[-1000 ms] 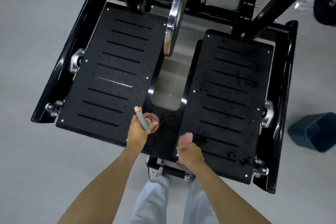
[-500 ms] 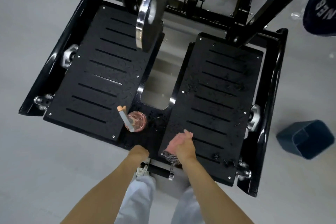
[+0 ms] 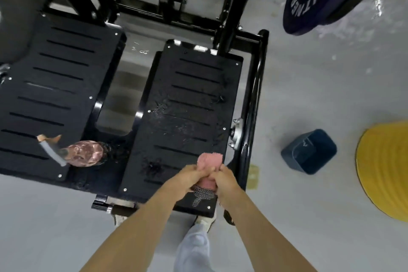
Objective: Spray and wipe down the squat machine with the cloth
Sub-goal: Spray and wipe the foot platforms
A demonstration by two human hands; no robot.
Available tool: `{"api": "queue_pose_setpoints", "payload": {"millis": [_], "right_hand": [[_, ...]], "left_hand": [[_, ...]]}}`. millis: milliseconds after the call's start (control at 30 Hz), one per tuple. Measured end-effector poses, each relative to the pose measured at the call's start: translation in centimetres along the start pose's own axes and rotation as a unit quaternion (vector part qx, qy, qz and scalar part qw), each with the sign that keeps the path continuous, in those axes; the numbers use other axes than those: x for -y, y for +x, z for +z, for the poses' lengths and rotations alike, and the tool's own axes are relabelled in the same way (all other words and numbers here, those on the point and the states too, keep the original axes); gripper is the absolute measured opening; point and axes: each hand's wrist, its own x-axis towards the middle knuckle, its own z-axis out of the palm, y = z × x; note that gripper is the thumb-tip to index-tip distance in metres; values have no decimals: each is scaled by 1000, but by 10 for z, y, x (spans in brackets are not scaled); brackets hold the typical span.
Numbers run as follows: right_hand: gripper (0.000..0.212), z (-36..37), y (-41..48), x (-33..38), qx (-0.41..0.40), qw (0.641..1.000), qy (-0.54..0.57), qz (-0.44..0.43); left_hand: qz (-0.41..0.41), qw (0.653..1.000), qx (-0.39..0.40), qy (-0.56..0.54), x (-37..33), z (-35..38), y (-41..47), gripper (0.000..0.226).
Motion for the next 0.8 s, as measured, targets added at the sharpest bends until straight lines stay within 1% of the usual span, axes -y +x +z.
{"api": "queue_pose_setpoints", "payload": {"millis": [33, 67, 133, 167, 233, 300, 333, 400, 467, 600, 700, 800], "right_hand": [[32, -10, 2, 2, 3, 1000, 12, -2], [38, -18, 0, 5, 12, 1000, 13, -4], [46, -29, 2, 8, 23, 1000, 15, 0], [46, -31, 5, 9, 24, 1000, 18, -1], [43, -30, 8, 13, 33, 999, 14, -10], [49, -23, 13, 17, 41, 999, 22, -10], [52, -18, 16, 20, 45, 998, 30, -9], [53, -8, 19, 30, 44, 998, 37, -19], [47, -3, 23, 43, 32, 999, 28, -31], [32, 0, 31, 59, 43, 998, 44, -30], [31, 1, 36, 68, 50, 996, 75, -24], [29, -6, 41, 82, 39, 990, 131, -31]], "left_hand": [[18, 1000, 2, -3, -5, 8, 3, 88], [32, 999, -3, 1, -9, 13, 5, 79], [48, 999, -15, 6, -18, 19, 7, 54], [50, 999, -16, 4, -21, 20, 9, 46], [55, 998, -28, 16, -26, 17, 11, 38], [64, 994, -72, 48, -35, 13, 12, 28], [70, 991, -99, 57, -40, 10, 13, 26], [82, 984, -145, 64, -52, 4, 14, 28], [81, 980, -167, 66, -65, -4, 18, 31], [88, 976, -172, 99, -90, -11, 23, 27], [120, 968, -171, 139, -102, -7, 26, 23], [157, 954, -183, 177, -115, 1, 36, 20]]}}
